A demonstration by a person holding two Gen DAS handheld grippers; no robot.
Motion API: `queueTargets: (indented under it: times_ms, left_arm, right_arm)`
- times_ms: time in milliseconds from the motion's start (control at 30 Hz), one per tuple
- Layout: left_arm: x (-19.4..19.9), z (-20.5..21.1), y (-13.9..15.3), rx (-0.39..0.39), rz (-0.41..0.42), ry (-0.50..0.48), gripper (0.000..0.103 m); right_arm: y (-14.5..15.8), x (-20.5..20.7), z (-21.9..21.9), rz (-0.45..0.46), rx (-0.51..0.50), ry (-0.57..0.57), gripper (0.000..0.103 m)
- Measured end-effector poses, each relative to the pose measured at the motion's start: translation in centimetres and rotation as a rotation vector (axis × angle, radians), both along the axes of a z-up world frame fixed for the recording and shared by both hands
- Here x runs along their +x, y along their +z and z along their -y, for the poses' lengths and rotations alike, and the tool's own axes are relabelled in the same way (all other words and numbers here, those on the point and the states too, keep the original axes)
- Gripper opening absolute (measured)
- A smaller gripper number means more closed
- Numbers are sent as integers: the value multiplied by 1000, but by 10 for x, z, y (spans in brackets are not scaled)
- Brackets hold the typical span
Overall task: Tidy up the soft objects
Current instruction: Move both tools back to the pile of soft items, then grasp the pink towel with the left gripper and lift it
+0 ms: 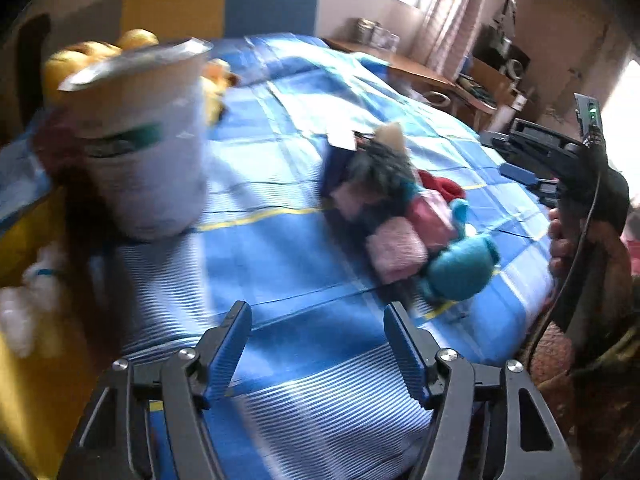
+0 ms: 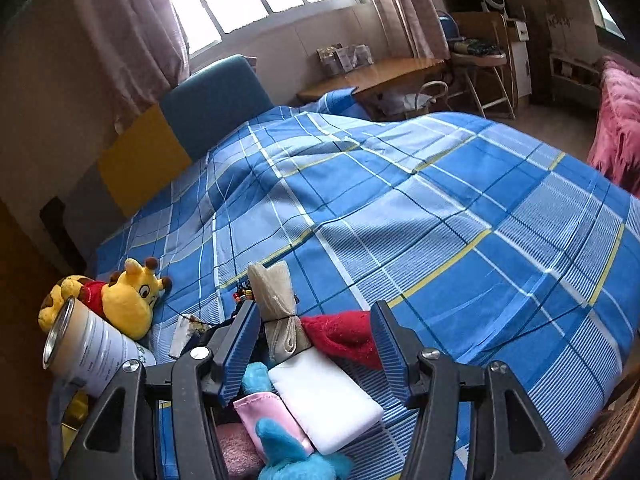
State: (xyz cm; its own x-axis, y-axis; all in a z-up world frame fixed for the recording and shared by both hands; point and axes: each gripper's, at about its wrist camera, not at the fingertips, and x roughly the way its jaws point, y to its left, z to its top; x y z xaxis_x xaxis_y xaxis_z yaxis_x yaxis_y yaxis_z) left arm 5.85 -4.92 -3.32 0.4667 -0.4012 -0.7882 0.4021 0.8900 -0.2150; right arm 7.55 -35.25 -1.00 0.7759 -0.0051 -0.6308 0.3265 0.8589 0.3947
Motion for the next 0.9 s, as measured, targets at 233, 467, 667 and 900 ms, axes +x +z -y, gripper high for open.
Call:
queueTargets:
  times_ms: [233,467,667,900]
  left_arm:
    - [24,37,-12,-47,-52,-34,68]
    - [55,73,-26,-44,-94,-40,68]
    - [79,96,-38,-8,-82,-29,67]
    - [97,108,-58,9,-104,-29,46]
  right_arm:
    - [-4,1,5,-1,48,0,58]
    - [-6,4,4,0,77,28,58]
    - [-8,4,6,3,105,34,58]
    - [-11,6,7,-16,115,32,58]
